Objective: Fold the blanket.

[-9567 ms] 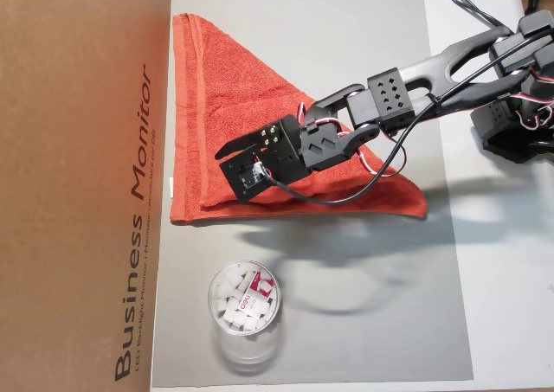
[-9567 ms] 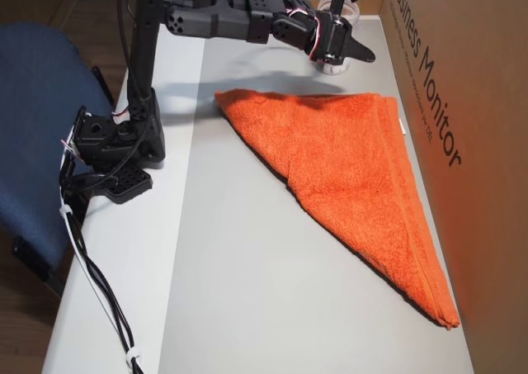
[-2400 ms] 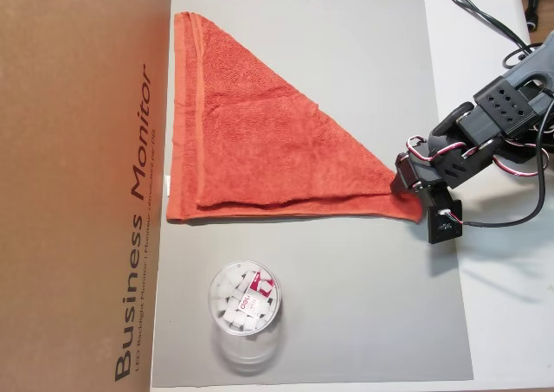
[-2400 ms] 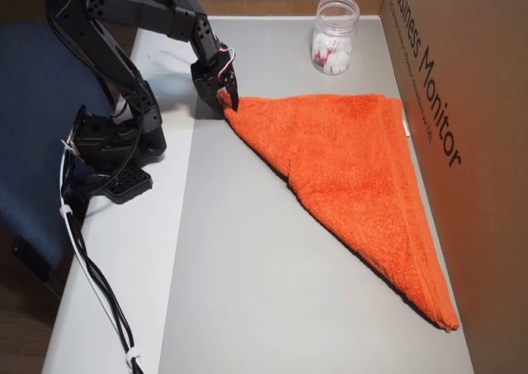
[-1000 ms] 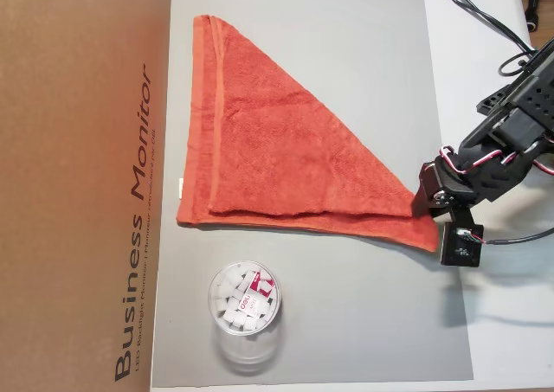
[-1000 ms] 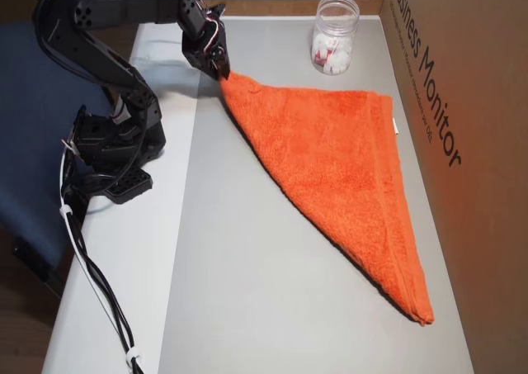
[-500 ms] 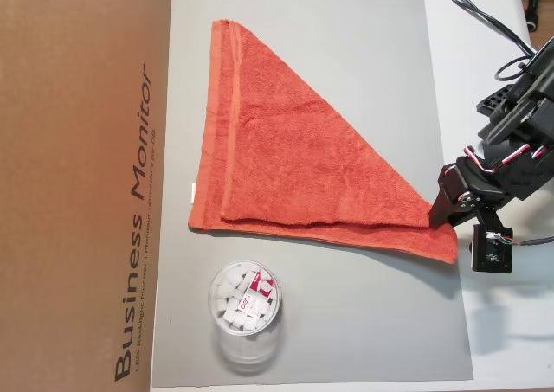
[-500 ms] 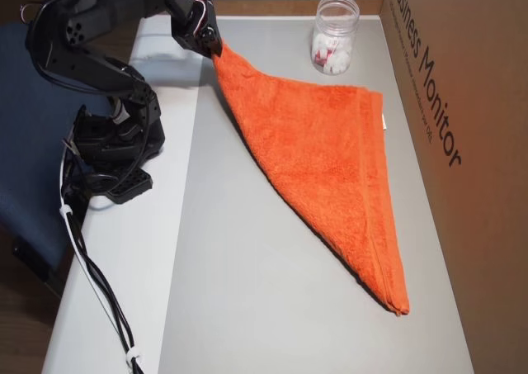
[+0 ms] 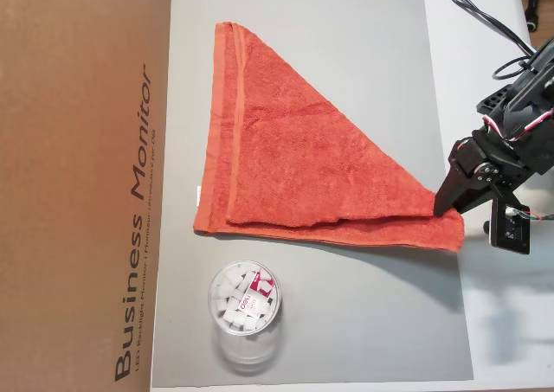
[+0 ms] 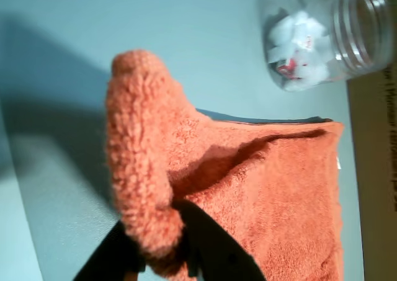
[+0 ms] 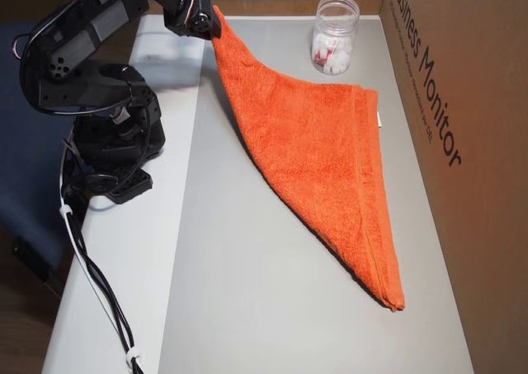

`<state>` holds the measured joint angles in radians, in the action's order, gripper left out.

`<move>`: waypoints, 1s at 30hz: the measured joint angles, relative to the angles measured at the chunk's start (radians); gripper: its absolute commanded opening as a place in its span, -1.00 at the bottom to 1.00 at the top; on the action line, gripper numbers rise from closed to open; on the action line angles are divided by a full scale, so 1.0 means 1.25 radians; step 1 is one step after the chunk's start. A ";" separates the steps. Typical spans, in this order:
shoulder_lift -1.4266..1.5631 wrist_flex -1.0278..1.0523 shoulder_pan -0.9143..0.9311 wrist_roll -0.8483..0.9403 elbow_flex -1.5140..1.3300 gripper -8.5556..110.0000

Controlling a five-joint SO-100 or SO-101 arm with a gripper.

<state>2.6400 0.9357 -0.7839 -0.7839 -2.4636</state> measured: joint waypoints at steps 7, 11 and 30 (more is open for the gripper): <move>0.066 0.000 0.055 -0.056 0.000 -0.86; 0.106 0.000 0.085 -0.060 0.000 -0.86; 0.164 0.000 0.231 -0.125 0.082 -0.86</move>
<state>2.8455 0.9357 -0.4955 -0.9403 -2.3608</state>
